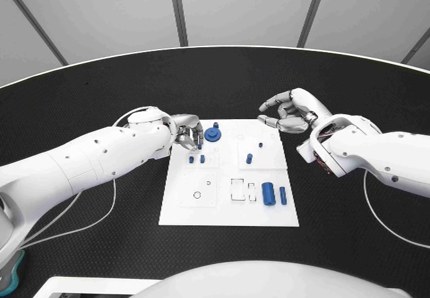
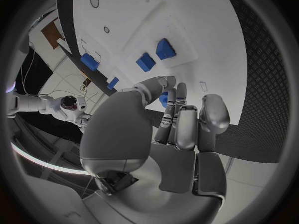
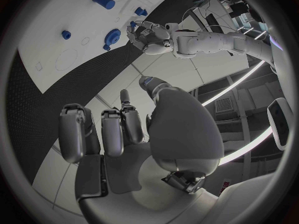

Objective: Assemble the parts on the task board

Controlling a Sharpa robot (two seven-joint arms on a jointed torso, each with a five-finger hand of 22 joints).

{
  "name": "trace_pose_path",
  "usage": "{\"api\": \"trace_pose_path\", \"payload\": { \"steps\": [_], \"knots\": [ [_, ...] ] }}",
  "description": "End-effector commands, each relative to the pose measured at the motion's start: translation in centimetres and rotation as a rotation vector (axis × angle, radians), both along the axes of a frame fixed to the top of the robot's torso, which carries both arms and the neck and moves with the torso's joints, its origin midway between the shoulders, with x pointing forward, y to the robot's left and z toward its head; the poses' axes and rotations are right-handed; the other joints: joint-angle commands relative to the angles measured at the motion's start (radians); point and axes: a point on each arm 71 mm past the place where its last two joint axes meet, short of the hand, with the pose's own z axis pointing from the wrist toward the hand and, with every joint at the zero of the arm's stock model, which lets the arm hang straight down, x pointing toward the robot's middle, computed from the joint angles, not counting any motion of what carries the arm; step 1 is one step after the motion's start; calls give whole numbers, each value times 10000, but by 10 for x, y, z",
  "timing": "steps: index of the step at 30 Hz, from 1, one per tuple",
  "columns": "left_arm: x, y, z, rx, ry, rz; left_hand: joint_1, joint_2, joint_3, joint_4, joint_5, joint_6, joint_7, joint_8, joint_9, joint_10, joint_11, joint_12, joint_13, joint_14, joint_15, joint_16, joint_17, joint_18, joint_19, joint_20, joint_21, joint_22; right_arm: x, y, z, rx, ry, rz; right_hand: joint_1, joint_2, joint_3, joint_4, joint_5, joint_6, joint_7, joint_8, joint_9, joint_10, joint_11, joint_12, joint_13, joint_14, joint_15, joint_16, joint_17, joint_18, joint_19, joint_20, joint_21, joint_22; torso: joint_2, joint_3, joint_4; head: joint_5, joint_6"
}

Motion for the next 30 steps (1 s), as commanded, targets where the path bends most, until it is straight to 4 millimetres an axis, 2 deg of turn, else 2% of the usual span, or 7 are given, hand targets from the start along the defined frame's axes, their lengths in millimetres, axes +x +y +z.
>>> {"api": "trace_pose_path", "payload": {
  "steps": [1,13,15,19,24,29,30],
  "knots": [
    [0,1,0,10,0,22,-37,-52,-78,-14,-27,-91,3,-71,-22,-38,-4,-49,-18,-11,61,16,-42,-64,-53,11,-44,-21,0,0,0,-1,1,-4,79,29,54,6,53,10,-31,30,-7,29,-65,22,1171,860,-52,-9,1903,116,519,-69,-37,1633,-7,1,1,-3,-2],
    [2,14,0,77,-52,279,-25,-56,-75,-23,-19,-122,5,-108,-29,-24,-4,-68,-19,-27,63,6,-83,-61,-57,15,-52,-33,1,-4,-1,-61,99,-111,107,-9,60,-17,53,2,-32,33,-9,-280,-66,-347,844,835,-52,-68,1810,155,458,-70,-194,1521,-10,-8,-1,-6,1],
    [2,18,0,21,-137,310,-18,-53,-70,-27,-15,-122,4,-112,-29,-24,-3,-74,-19,-29,63,5,-86,-61,-57,16,-52,-33,2,-5,-2,-104,168,-154,157,-12,123,-32,55,-8,-37,43,-8,-997,-80,-1279,38,796,-63,-157,1683,196,387,-75,-368,1399,-13,-8,1,-12,6],
    [1,25,4,-460,-429,406,-6,-43,-60,-32,-10,-114,9,-117,-28,-25,0,-85,-21,-13,63,19,-23,-57,-65,16,-61,-49,5,-9,-4,-604,220,-58,523,-141,703,-198,-113,64,-82,135,37,-3797,-149,-6697,-4496,549,-156,-825,827,443,-32,-155,-1521,591,-39,-25,-1,-41,26],
    [-1,39,12,-2062,-384,936,-5,-19,-35,-22,-3,-92,34,-140,-26,-54,25,-149,-38,-77,78,-38,-242,-28,-137,25,-136,-191,9,-16,-11,-2272,348,378,776,-361,1270,-397,-347,286,-126,224,106,-4073,-120,-9137,-6488,487,-135,-1126,519,518,-121,-161,-1967,289,-103,-29,-25,-214,134],
    [-5,58,21,-4303,359,1887,-138,-29,-32,79,-37,-45,153,-273,-47,-129,130,-408,-142,-684,161,-640,-2057,192,-759,96,-788,-1281,12,-19,-17,-4337,277,877,893,-459,1417,-610,-649,434,-147,243,156,-3971,-19,-10703,-7969,470,-60,-1294,367,547,-123,-105,-2185,149,-206,-48,-53,-431,177],
    [-6,61,23,-4691,512,2057,-211,-62,-56,131,-42,-59,198,-356,-85,-234,173,-541,-196,-1047,200,-987,-2962,319,-1151,125,-1197,-1930,12,-19,-18,-4714,230,957,888,-474,1418,-637,-750,471,-159,239,163,-3950,-6,-10991,-8272,469,-47,-1326,339,549,-114,-96,-2212,136,-216,-53,-54,-458,198]
  ]
}}
